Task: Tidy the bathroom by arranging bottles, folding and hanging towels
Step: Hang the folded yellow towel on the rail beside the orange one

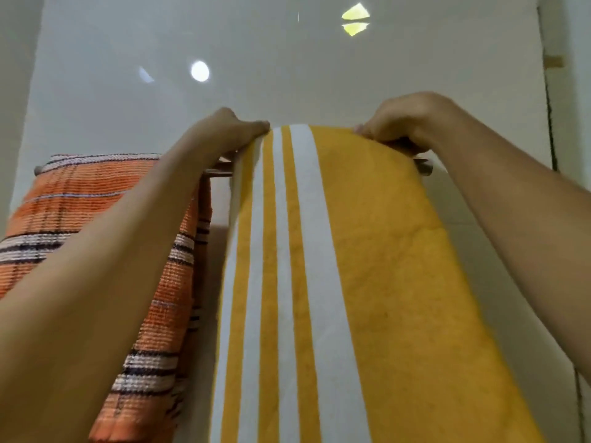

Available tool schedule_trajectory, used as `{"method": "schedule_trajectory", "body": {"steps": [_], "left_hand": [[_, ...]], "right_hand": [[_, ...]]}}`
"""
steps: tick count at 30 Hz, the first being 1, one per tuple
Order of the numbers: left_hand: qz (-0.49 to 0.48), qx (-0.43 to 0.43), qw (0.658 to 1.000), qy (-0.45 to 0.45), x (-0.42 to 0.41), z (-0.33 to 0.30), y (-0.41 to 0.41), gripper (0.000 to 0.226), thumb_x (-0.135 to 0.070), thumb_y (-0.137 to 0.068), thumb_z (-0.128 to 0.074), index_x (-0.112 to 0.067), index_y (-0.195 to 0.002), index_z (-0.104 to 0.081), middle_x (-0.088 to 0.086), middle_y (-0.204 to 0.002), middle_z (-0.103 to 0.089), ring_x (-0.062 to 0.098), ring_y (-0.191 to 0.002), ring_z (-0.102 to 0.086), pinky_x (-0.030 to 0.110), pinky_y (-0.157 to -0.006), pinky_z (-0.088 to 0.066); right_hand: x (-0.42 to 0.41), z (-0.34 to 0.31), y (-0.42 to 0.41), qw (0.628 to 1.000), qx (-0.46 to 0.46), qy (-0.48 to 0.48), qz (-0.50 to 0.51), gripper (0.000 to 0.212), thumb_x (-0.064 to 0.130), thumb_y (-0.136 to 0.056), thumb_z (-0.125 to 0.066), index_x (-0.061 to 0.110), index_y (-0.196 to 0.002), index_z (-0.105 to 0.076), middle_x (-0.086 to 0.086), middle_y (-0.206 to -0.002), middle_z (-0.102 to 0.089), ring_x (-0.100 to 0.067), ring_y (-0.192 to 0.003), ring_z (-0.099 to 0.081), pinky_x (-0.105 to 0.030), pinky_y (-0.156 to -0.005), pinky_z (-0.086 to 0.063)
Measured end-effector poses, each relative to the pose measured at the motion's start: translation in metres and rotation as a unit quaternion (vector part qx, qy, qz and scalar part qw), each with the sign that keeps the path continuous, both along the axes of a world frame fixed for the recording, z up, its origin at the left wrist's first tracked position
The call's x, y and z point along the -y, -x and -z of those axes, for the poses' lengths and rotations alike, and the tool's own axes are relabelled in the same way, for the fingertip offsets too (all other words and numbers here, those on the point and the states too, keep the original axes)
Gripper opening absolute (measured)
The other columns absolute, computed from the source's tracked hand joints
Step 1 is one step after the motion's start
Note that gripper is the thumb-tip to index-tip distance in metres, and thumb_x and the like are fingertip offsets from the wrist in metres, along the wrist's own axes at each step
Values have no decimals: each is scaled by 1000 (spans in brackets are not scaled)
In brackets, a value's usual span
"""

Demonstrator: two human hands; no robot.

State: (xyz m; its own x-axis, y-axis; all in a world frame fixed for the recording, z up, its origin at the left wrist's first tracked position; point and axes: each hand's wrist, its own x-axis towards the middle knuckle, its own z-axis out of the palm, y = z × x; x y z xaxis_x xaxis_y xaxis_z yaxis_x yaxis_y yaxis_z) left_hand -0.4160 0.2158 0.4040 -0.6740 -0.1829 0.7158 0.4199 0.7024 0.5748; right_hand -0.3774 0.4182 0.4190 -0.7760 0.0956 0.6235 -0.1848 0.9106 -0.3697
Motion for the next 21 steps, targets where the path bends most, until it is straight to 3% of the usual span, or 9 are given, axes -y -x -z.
{"method": "schedule_trajectory", "body": {"steps": [4,6,8,10,12,14,16,18,21], "left_hand": [[-235,-34,964,118,-3,10,-11,42,-53,-84,-56,-12,-90,-49,12,-92,-51,35,-101,-53,43,-92,-33],[-282,-77,951,98,-5,22,-27,39,-50,-85,-57,-11,-88,-52,13,-89,-51,36,-103,-53,47,-98,-30],[-288,-126,948,57,0,39,-43,40,-49,-87,-54,-10,-94,-61,14,-90,-58,37,-97,-55,46,-90,-37],[-254,-128,958,43,9,65,-57,46,-52,-88,-49,-10,-96,-64,15,-92,-63,37,-91,-57,41,-74,-42],[-202,-67,975,70,13,92,-67,51,-58,-88,-44,-11,-86,-65,12,-83,-65,33,-81,-59,36,-65,-43],[-113,5,991,75,9,110,-70,52,-58,-87,-45,-11,-76,-66,9,-75,-67,28,-74,-62,37,-64,-49],[5,43,998,45,5,119,-67,44,-52,-87,-48,-13,-79,-67,4,-77,-69,17,-73,-65,32,-61,-50],[76,37,996,14,4,124,-65,32,-45,-89,-50,-17,-87,-64,-3,-81,-67,6,-73,-63,22,-57,-43],[139,-6,988,-62,7,124,-62,23,-38,-92,-50,-20,-87,-62,-4,-88,-66,9,-79,-63,24,-64,-49]], "right_hand": [[-3,1,-5,993,47,-71,80,42,48,-89,-58,12,-70,-50,-3,-74,-50,-16,-61,-46,-32,-76,-43],[-7,10,-14,993,-2,-72,92,45,52,-86,-60,9,-74,-52,-4,-72,-53,-19,-68,-51,-31,-70,-42],[-21,24,-22,983,-147,-48,97,43,47,-84,-64,5,-90,-61,-12,-82,-61,-28,-78,-58,-31,-66,-41],[-32,45,-34,973,-220,-1,73,50,50,-84,-62,3,-99,-65,-16,-92,-67,-34,-86,-63,-33,-71,-47],[-36,71,-45,990,-139,37,12,60,60,-81,-58,1,-88,-69,-14,-81,-71,-30,-76,-68,-33,-67,-54],[-29,95,-49,997,-14,54,-46,64,64,-77,-55,2,-81,-68,-8,-74,-71,-23,-68,-68,-27,-55,-52],[-23,108,-44,996,40,38,-69,61,63,-76,-56,4,-88,-63,-5,-81,-69,-22,-77,-69,-29,-59,-55],[-21,114,-40,996,38,28,-71,51,60,-79,-57,10,-91,-54,-4,-87,-63,-23,-81,-66,-32,-65,-56],[-22,112,-42,996,12,27,-80,38,50,-87,-56,11,-84,-56,-4,-79,-61,-20,-70,-63,-30,-63,-53]]}}
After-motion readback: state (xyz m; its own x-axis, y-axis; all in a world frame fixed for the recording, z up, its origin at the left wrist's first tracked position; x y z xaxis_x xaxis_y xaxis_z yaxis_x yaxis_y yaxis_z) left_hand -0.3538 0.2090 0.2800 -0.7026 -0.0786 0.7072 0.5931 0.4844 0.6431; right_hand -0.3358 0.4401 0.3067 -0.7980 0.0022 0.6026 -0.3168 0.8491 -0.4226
